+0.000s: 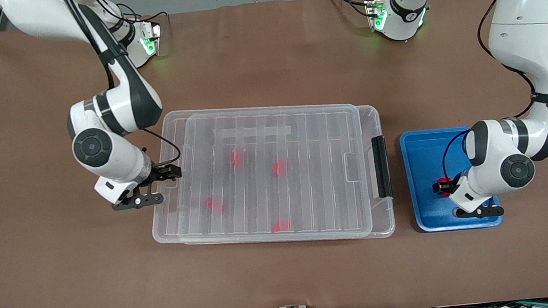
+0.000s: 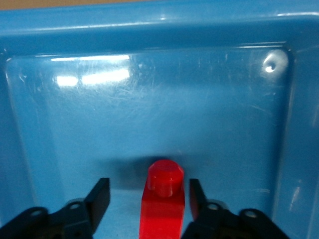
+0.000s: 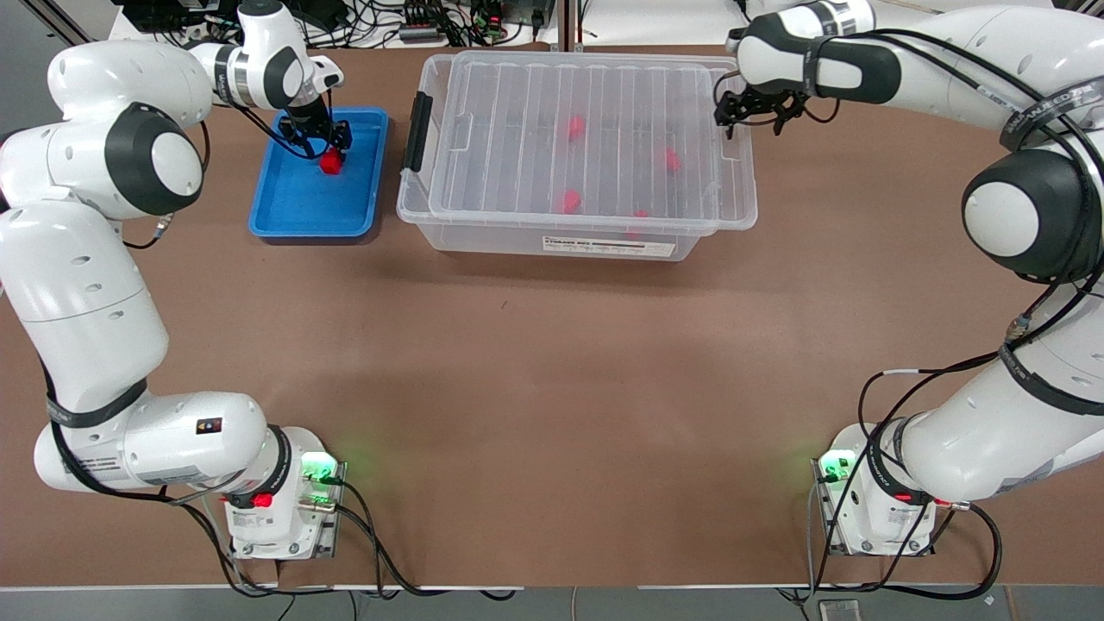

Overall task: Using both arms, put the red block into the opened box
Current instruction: 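Slide the lid with the right gripper while the left gripper lifts the block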

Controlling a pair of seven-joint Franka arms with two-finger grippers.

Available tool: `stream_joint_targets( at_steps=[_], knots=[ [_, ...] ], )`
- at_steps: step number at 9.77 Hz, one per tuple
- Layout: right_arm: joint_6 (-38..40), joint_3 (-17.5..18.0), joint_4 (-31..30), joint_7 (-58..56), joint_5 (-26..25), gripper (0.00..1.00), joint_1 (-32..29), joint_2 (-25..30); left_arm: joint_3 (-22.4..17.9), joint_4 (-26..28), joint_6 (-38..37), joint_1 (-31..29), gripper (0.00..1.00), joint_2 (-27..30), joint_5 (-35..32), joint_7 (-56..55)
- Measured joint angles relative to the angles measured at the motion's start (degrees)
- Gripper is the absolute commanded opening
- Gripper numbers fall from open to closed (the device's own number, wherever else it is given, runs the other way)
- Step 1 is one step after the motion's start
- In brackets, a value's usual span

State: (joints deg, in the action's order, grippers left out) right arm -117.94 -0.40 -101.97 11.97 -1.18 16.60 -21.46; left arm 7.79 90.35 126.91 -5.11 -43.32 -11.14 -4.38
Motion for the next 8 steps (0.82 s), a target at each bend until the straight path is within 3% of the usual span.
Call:
stream_joint_targets(
  at_steps=[2, 3, 5, 8],
  knots=[
    [0.59, -0.07, 0.00, -4.83, -0.03, 1.00, -2.91, 0.09, 0.19, 0.01, 0.00, 0.02, 0.11, -0.04, 0.00, 0.01],
    [1.02, -0.16, 0.01, -7.68, -0.03, 1.00, -4.56, 0.15, 0.45, -0.12, -0.09, 0.01, 0.03, 0.06, 0.00, 0.01],
    [1.74, -0.27, 0.02, -13.15, -0.04, 1.00, -7.70, 0.31, 1.79, -0.92, -2.35, -0.06, 0.00, 1.91, 0.13, -0.48],
    [3.48, -0.37, 0.21, -16.67, -0.04, 1.00, -11.06, 0.50, 2.70, -2.25, -6.70, 0.26, 0.00, 9.75, 2.56, -3.60]
  ],
)
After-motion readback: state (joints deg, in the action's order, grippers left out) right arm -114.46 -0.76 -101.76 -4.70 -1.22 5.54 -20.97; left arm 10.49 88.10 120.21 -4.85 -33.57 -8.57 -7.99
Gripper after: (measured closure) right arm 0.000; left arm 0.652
